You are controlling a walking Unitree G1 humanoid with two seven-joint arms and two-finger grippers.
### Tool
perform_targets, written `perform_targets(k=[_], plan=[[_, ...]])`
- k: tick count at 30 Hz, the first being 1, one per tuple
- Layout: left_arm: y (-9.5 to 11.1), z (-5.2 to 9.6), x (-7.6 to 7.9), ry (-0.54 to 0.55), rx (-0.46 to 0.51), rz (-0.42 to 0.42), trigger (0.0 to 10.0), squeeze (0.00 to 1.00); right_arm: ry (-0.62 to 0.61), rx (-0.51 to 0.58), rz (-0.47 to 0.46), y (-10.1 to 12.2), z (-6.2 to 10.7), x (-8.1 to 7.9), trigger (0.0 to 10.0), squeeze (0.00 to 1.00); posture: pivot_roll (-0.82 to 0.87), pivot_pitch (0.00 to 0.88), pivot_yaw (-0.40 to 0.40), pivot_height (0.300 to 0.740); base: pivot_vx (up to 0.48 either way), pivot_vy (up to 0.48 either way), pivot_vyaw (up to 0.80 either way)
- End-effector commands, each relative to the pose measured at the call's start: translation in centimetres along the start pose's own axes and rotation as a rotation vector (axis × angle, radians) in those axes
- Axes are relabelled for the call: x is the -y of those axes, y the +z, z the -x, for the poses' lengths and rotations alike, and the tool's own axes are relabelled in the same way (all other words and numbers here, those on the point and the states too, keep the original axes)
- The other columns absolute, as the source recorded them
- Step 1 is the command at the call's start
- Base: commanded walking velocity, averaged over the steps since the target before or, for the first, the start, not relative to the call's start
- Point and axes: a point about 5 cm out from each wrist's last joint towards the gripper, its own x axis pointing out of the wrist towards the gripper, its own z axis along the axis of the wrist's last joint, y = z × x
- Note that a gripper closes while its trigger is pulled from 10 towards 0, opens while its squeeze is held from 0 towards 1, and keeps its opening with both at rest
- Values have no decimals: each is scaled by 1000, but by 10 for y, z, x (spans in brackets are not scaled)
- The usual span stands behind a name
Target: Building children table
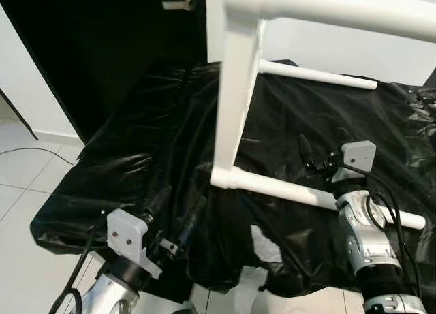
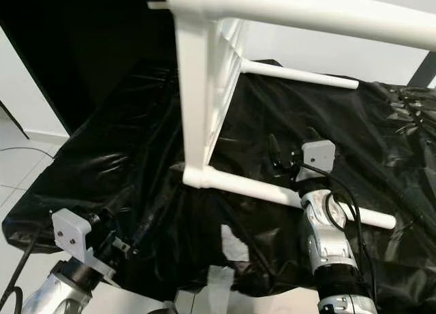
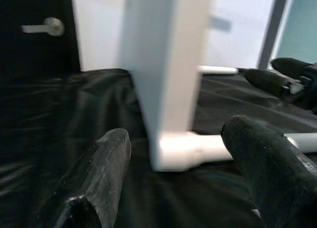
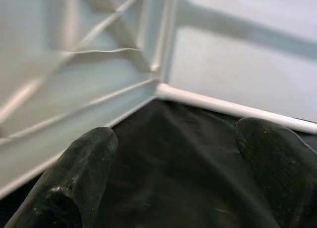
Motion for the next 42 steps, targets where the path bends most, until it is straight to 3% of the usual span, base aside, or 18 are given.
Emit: perform_targets(k=[1, 16, 23, 26, 28, 30, 32, 33, 35, 38, 40, 42], plan=[[-2, 0, 0, -5, -20, -7, 10000, 0, 0, 12, -24, 2, -2, -2, 10000, 0, 179, 66, -39, 740, 0, 0, 0], [-3, -5, -4, -19, -13, -20, 10000, 0, 1, 18, -31, 4, -6, -2, 10000, 0, 171, 65, -43, 740, 0, 0, -637], [-3, -6, -2, -23, -5, -15, 10000, 0, 3, 25, 12, 7, -8, 1, 10000, 0, 167, 63, -44, 740, 0, 0, -63], [0, -7, 4, -54, 8, -10, 10000, 0, 19, 40, 60, 13, -4, -6, 10000, 0, 167, 65, -45, 740, 0, 0, 0], [-1, -8, 7, -79, 7, -15, 10000, 0, 41, 91, 170, 23, 3, -16, 10000, 0, 160, 68, -44, 740, 0, 0, 0], [-2, -8, 8, -102, 0, -17, 10000, 0, 7, 161, 371, 33, 9, -16, 10000, 0, 160, 68, -44, 740, 0, 0, 0], [-3, -9, 9, -120, -11, -25, 10000, 0, -24, 222, 512, 41, 13, -16, 10000, 0, 151, 73, -39, 740, 0, 0, 0], [-8, -12, 9, -147, -33, -41, 10000, 0, -97, 270, 636, 49, 15, -12, 10000, 0, 141, 76, -30, 740, 0, 0, 0], [-11, -15, 10, -171, -39, -54, 10000, 0, -199, 398, 795, 69, 19, -7, 10000, 0, 130, 78, -19, 740, 0, 0, 0], [-13, -19, 6, -181, -48, -76, 10000, 0, -275, 515, 890, 85, 19, -8, 10000, 0, 118, 78, -6, 740, 0, 0, 0], [-15, -23, 7, -191, -49, -84, 10000, 0, -261, 497, 857, 80, 20, -9, 10000, 0, 114, 75, -4, 740, 0, 0, 0], [-15, -30, 7, -177, -29, -92, 10000, 0, -221, 179, 516, 39, 24, -3, 10000, 0, 110, 74, -2, 740, 0, 0, 0]])
